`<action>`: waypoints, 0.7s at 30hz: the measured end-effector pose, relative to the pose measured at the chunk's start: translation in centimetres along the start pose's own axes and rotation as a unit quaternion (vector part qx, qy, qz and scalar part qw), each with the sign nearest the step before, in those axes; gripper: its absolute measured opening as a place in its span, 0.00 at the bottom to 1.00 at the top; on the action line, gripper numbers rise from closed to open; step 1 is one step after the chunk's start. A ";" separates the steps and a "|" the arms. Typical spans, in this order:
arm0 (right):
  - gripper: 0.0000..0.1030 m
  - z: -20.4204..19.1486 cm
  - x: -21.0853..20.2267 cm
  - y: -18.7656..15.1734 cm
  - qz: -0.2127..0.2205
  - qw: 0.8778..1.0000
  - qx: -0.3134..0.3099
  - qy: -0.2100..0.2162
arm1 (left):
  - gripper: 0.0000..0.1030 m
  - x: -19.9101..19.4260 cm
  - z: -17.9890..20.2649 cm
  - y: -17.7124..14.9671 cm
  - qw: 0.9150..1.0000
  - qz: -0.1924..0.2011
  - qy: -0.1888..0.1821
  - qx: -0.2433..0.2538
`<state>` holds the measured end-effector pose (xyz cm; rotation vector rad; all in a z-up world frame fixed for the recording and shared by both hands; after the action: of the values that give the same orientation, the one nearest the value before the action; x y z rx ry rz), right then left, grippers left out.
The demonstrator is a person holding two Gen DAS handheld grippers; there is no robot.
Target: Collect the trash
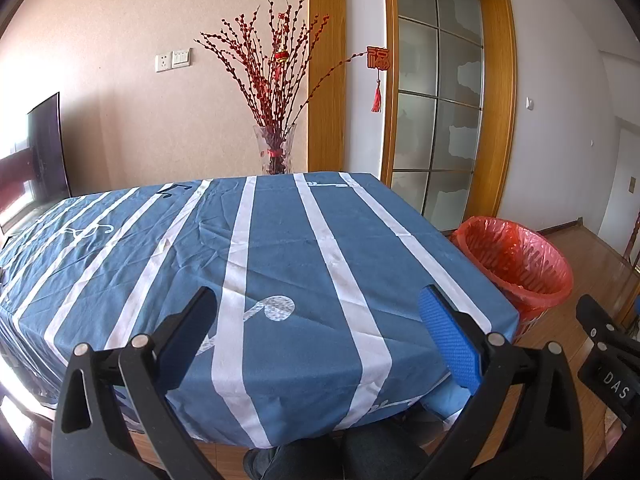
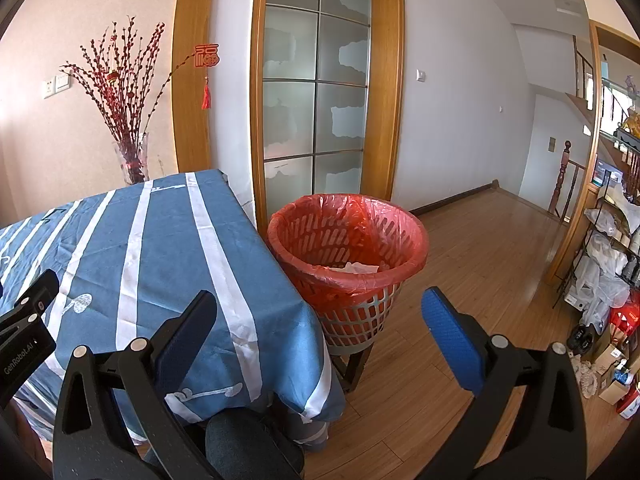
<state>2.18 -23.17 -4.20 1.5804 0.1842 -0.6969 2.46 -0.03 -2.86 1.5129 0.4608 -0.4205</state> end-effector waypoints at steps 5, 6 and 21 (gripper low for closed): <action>0.98 0.0 0.0 0.0 0.000 1.000 0.000 0.000 | 0.96 0.0 0.0 0.0 1.000 0.000 0.000 0.001; 0.98 -0.1 0.0 0.0 0.000 1.000 0.000 0.000 | 0.96 0.0 0.0 0.0 1.000 0.000 0.000 0.001; 0.98 0.0 0.0 0.0 -0.001 1.000 0.000 0.000 | 0.96 0.1 0.1 0.1 1.000 -0.001 0.000 0.001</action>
<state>2.22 -23.18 -4.18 1.5812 0.1851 -0.6986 2.59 -0.11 -2.85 1.5133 0.4623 -0.4237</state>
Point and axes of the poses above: each gripper's, at about its wrist camera, not at the fingertips, and x roughly the way its jaws point, z to its right, y to its top, the point moved 6 cm from there along x, roughly the way its jaws point, and after that the axes turned 6 degrees about -z, right-handed, at the moved point
